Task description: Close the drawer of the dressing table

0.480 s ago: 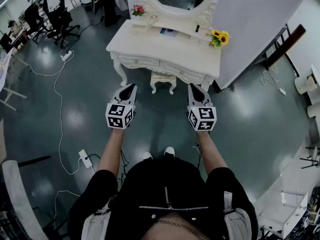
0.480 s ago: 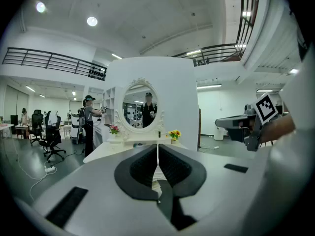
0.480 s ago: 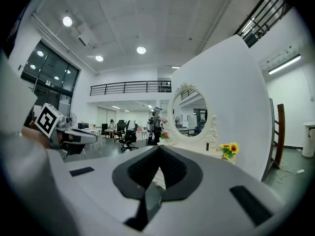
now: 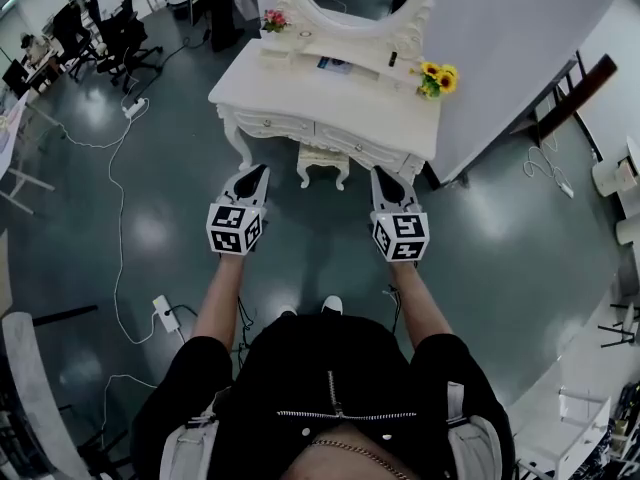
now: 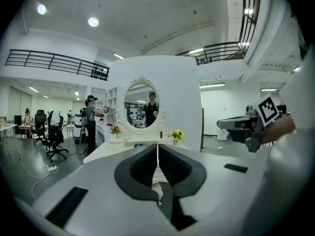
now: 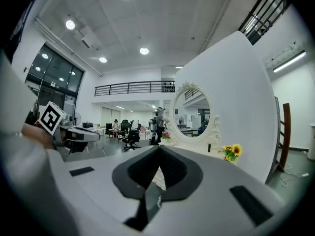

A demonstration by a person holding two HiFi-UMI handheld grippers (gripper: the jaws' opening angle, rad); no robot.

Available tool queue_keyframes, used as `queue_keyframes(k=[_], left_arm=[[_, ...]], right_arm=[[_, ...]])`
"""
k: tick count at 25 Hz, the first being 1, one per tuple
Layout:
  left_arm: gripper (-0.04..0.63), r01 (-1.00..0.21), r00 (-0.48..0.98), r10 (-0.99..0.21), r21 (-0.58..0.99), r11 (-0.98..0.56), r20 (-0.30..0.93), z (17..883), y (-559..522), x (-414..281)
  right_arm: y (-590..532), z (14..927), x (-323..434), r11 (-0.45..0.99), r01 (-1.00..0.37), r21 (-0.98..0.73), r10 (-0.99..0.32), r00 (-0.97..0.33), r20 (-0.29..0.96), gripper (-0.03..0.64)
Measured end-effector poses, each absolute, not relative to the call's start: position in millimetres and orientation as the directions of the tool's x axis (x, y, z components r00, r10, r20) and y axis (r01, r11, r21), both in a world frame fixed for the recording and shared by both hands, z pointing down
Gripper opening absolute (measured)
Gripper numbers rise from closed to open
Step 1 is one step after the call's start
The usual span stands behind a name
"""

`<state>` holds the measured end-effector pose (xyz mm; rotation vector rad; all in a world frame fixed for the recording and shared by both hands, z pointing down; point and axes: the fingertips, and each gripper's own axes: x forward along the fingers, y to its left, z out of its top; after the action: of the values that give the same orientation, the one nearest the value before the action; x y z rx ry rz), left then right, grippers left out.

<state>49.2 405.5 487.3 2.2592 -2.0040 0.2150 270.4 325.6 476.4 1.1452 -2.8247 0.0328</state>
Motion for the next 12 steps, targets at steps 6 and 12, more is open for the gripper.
queue_keyframes(k=[6, 12], left_arm=[[0.028, -0.996, 0.080, -0.979, -0.015, -0.085, 0.186, 490.5, 398.6, 60.9], [0.028, -0.997, 0.070, -0.980, -0.016, -0.075, 0.187, 491.1, 379.2, 62.3]], right_arm=[[307.8, 482.8, 275.0, 0.744, -0.668, -0.004, -0.664, -0.741, 0.102, 0.006], [285.1, 483.8, 274.3, 0.754, -0.657, -0.017, -0.653, -0.751, 0.097, 0.006]])
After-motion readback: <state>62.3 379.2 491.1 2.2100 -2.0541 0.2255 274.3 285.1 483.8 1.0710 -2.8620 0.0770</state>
